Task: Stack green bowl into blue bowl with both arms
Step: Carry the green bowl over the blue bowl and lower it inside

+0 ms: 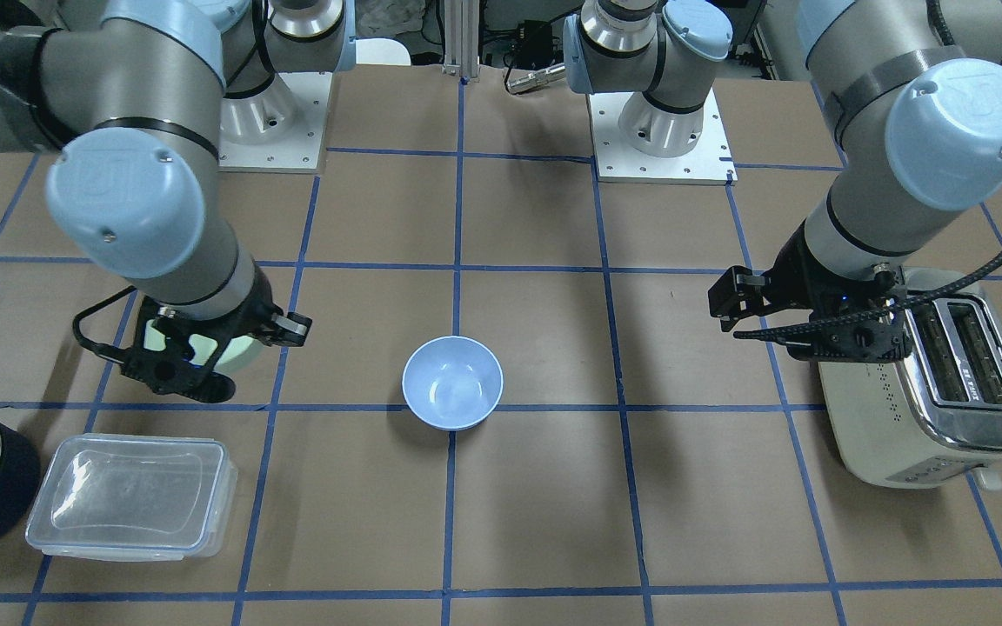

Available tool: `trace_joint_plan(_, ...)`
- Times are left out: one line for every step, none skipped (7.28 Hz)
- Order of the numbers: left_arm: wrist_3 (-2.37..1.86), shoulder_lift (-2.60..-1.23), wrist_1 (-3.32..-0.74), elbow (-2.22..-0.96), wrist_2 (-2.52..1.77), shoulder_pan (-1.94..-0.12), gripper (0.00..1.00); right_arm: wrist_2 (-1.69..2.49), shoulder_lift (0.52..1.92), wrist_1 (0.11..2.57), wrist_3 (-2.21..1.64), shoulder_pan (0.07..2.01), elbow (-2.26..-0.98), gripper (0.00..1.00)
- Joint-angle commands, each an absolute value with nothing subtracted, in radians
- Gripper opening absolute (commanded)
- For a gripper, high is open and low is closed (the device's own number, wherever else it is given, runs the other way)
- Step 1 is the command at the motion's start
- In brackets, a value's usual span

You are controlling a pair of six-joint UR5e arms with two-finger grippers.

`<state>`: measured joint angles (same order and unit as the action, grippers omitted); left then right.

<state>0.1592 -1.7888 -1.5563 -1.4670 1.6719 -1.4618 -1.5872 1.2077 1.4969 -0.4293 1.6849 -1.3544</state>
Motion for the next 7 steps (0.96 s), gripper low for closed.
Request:
trace_joint_plan(0.161, -1.787, -1.562, -1.471, 1.672, -1.460, 1.00, -1.508, 1.113, 1.505, -0.579, 1.799, -1.254, 0.00)
trace_joint_plan(0.161, -1.787, -1.559, -1.483, 1.666, -1.460, 1.00, -1.493, 1.059, 1.515, -0.624, 1.845, -1.218, 0.00)
trace_joint_plan(0.158, -1.787, -1.559, -1.483, 1.663, -1.462, 1.00, -1.493, 1.014, 1.561, -0.691, 1.897, -1.207, 0.00)
trace_joint_plan(0.158, -1.786, -1.559, -1.485, 1.664, -1.462, 1.00, -1.493, 0.988, 1.565, -0.707, 1.931, -1.207, 0.00)
trace_joint_plan(0.156, -1.786, -1.559, -1.485, 1.666, -1.463, 1.00, -1.491, 0.980, 1.575, -0.724, 1.948, -1.207, 0.00)
trace_joint_plan(0.156, -1.783, -1.559, -1.499, 1.664, -1.465, 1.00, -1.491, 0.960, 1.598, -0.736, 1.963, -1.207, 0.00)
trace_joint_plan(0.155, -1.781, -1.557, -1.511, 1.661, -1.466, 1.00, -1.491, 0.944, 1.598, -0.755, 1.982, -1.207, 0.00)
